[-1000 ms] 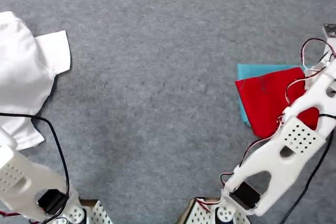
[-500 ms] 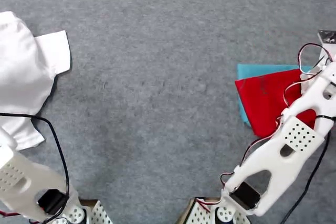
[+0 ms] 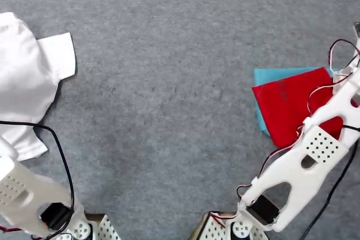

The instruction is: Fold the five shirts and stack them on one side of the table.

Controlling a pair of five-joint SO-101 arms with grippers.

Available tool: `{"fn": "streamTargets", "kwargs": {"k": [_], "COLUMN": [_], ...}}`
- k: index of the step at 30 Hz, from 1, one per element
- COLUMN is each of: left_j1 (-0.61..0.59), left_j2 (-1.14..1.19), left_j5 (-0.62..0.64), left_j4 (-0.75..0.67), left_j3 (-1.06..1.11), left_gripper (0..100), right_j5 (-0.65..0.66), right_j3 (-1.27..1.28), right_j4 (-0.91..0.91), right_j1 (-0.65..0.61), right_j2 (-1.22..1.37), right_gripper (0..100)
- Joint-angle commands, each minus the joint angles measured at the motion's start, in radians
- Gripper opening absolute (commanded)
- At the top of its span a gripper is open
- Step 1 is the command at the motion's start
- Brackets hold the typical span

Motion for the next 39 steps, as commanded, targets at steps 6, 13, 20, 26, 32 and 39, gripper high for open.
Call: {"fn": "streamTargets", "kwargs": {"k": [6,13,20,26,32,39], "left_j1": [-0.006,-0.006,-0.006,-0.006,-0.008,-0.008], "left_j2": [-0.010,-0.010,-0.010,-0.010,-0.010,-0.010], "left_j5": [-0.009,-0.009,-0.009,-0.009,-0.009,-0.009], "left_j4": [0.000,0.000,0.000,0.000,0.000,0.000], "left_j3": [-0.008,-0.005,-0.003,-0.003,-0.003,-0.008], "left_gripper": [2,2,2,2,2,2], "right_j5": [0.005,0.006,0.008,0.041,0.043,0.063], "right_j3": [-0.065,-0.096,-0.116,-0.125,-0.099,-0.102], "right_j4": [0.003,0.003,0.071,0.103,0.104,0.101], "right_j1": [0.010,0.010,0.010,-0.001,0.008,0.018], "right_j2": [-0.012,-0.007,-0.012,-0.004,0.050,0.096], "right_gripper": [0.5,1.6,18.9,19.1,17.6,1.6]}}
